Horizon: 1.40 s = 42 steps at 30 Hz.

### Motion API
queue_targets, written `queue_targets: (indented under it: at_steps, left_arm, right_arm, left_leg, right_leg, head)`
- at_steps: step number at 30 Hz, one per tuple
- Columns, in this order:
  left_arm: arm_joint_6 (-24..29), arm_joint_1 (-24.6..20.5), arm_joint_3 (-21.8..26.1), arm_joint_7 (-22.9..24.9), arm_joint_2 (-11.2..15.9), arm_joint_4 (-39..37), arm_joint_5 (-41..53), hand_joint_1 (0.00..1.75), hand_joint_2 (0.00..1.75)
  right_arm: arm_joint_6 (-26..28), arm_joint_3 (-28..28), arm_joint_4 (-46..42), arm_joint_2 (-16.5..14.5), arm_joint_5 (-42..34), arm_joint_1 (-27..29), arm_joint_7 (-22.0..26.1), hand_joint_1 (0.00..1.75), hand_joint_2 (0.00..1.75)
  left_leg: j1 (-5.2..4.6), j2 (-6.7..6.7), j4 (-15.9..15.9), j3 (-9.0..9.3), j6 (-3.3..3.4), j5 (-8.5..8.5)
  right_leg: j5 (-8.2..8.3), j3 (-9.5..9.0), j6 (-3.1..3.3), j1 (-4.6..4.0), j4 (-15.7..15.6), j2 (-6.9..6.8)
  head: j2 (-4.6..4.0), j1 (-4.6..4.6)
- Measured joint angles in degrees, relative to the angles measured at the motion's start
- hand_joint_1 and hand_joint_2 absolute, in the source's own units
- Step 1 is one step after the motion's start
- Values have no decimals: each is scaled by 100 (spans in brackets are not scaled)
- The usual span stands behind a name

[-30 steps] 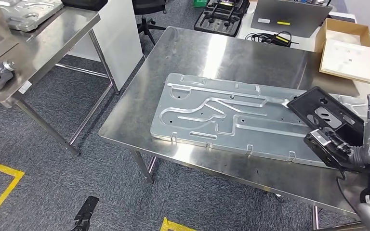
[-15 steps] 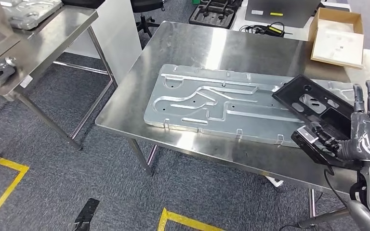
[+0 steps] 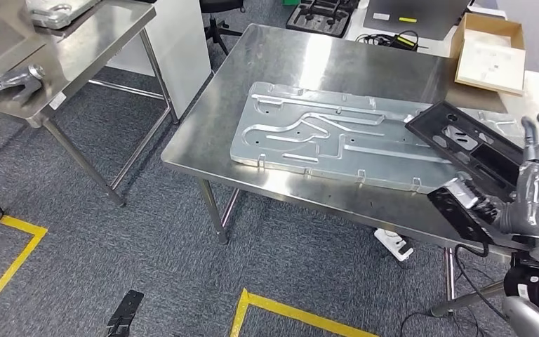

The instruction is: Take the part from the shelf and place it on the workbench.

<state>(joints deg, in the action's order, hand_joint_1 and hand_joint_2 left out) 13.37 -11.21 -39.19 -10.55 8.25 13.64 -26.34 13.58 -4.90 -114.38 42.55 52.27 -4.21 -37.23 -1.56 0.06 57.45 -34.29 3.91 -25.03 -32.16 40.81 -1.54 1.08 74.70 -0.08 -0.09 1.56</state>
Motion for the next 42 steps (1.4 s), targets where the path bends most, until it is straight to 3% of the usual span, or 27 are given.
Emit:
queue_targets:
  at_steps: [2,4,5,7,9,10,12,13,14,16,18,20,21,23,24,25,28,29,30,31,33,35,36,39,40,42]
  left_arm:
    - [-4,13,0,-8,1,0,4,0,0]
    - [-5,17,0,-23,2,0,4,0,0]
    - [-4,18,0,-31,2,0,2,0,0]
    - [-1,26,0,-44,4,0,-8,0,0]
    - [3,43,0,-54,10,0,-21,0,0]
    - [7,52,0,-59,13,0,-30,0,0]
    - [16,65,0,-67,16,0,-47,0,0]
    - [21,73,0,-73,17,0,-54,0,0]
    - [24,82,0,-79,18,0,-58,0,0]
    - [27,97,0,-88,18,0,-64,0,0]
    - [36,100,0,-96,19,0,-76,0,0]
    - [49,96,0,-110,22,0,-103,0,0]
    - [54,95,0,-117,23,0,-120,0,0]
    - [63,110,1,-131,26,0,-150,0,0]
    - [68,117,2,-135,27,0,-156,0,0]
    - [72,123,2,-138,28,0,-160,0,0]
    - [76,130,2,-138,28,0,-161,0,0]
    - [77,136,2,-138,28,0,-161,0,0]
    - [77,145,2,-138,28,0,-161,0,0]
    - [77,154,2,-138,28,0,-161,0,0]
    - [77,170,2,-138,28,0,-161,0,0]
    - [80,176,3,-139,29,0,-161,0,0]
    - [84,178,3,-139,32,0,-161,0,0]
    - [98,195,4,-137,40,-1,-167,0,0]
    - [101,201,4,-135,42,-2,-171,0,0]
    - [105,209,5,-134,44,-2,-182,0,0]
  right_arm:
    - [570,30,0,-80,-464,-21,187,0,0]
    - [987,75,0,-183,-900,-73,322,0,0]
    - [1134,95,0,-236,-1120,-102,358,0,0]
    - [1306,113,3,-325,-1554,-141,375,0,0]
    - [1361,114,17,-400,-1901,-196,348,0,0]
    - [1365,114,26,-427,-2024,-225,326,0,0]
    - [1361,114,39,-455,-2243,-282,273,0,0]
    - [1361,113,45,-459,-2346,-302,253,0,0]
    - [1364,112,50,-464,-2435,-319,239,0,0]
    - [1393,110,64,-484,-2631,-353,236,0,0]
    - [1461,105,77,-506,-2982,-399,281,0,0]
    - [1599,95,90,-525,-3598,-478,393,0,0]
    - [1689,86,98,-539,-3983,-531,470,0,0]
    - [1896,55,128,-580,-4798,-640,651,0,0]
    - [1990,36,145,-599,-5143,-677,739,0,0]
    - [2069,16,162,-616,-5413,-704,815,0,0]
    - [2172,-43,202,-650,-5705,-776,919,0,0]
    - [2182,-63,214,-660,-5725,-799,931,0,0]
    - [2188,-84,226,-670,-5736,-812,941,0,0]
    - [2191,-107,238,-679,-5742,-819,950,0,0]
    - [2194,-143,253,-690,-5745,-842,961,0,0]
    - [2200,-164,256,-693,-5744,-888,967,0,0]
    - [2209,-172,258,-695,-5747,-910,971,0,0]
    - [2275,-206,266,-707,-5969,-933,1058,0,0]
    - [2316,-218,267,-715,-6144,-937,1130,0,0]
    - [2414,-234,269,-735,-6533,-947,1306,0,0]
  left_leg:
    - [-3,-3,74,-162,-19,73]
    - [-15,-7,173,-296,-57,121]
    - [-18,-8,208,-334,-84,149]
    - [-19,-14,213,-368,-149,224]
    - [-4,-31,333,-451,-226,127]
    - [8,-38,506,-525,-267,-57]
    - [65,-39,1108,-703,-347,-598]
    - [97,-37,1431,-766,-378,-796]
    - [127,-37,1663,-777,-405,-875]
    - [177,-36,1643,-564,-444,-678]
    - [212,-37,991,-27,-471,-464]
    - [194,-50,270,466,-437,-530]
    - [175,-57,75,577,-401,-587]
    - [155,-50,7,549,-292,-516]
    - [152,-41,-5,520,-238,-457]
    - [148,-31,-19,477,-180,-389]
    - [102,-23,-20,269,-74,-198]
    - [80,-22,-14,179,-61,-133]
    - [60,-22,-5,87,-55,-70]
    - [42,-25,8,-7,-53,-11]
    - [22,-31,55,-162,-68,82]
    - [4,-33,118,-260,-102,143]
    - [0,-33,139,-288,-124,175]
    - [8,-43,193,-358,-208,194]
    - [18,-46,304,-415,-249,58]
    - [57,-46,800,-589,-335,-448]
  right_leg:
    - [239,-455,9,2,-505,-1]
    - [273,-914,34,-23,-1179,0]
    - [238,-1023,51,-37,-1373,1]
    - [268,-1009,105,-49,-1446,2]
    - [382,-939,175,-25,-1487,-9]
    - [448,-882,206,-7,-1506,-15]
    - [574,-735,237,4,-1511,-20]
    - [636,-652,236,9,-1510,-21]
    - [698,-567,227,15,-1508,-22]
    - [822,-396,191,39,-1504,-25]
    - [938,-257,133,63,-1498,-25]
    - [1039,-203,52,76,-1504,-28]
    - [1090,-203,10,77,-1519,-29]
    - [1164,-209,-69,91,-1551,-29]
    - [1100,-182,-88,98,-1511,-26]
    - [928,-130,-94,102,-1383,-23]
    - [110,128,-65,69,-435,-17]
    - [3,165,-57,53,-127,-16]
    - [42,121,-43,32,27,-16]
    - [182,-29,-19,11,-24,-16]
    - [404,-548,53,-35,-611,-15]
    - [313,-1016,112,-80,-1298,-13]
    - [241,-1120,128,-97,-1487,-12]
    - [307,-1100,182,-85,-1611,-29]
    - [363,-1055,214,-71,-1622,-39]
    - [482,-929,261,-58,-1630,-51]
  head:
    - [0,-1]
    - [0,5]
    - [0,4]
    - [0,2]
    - [0,-4]
    - [0,-2]
    - [0,5]
    - [0,5]
    - [0,4]
    - [0,4]
    - [0,8]
    - [0,3]
    - [0,7]
    - [0,8]
    - [0,9]
    - [0,1]
    - [0,-9]
    - [0,-9]
    - [0,-8]
    - [0,-8]
    - [0,-7]
    - [0,-3]
    - [0,-1]
    - [0,-1]
    - [0,3]
    - [0,11]
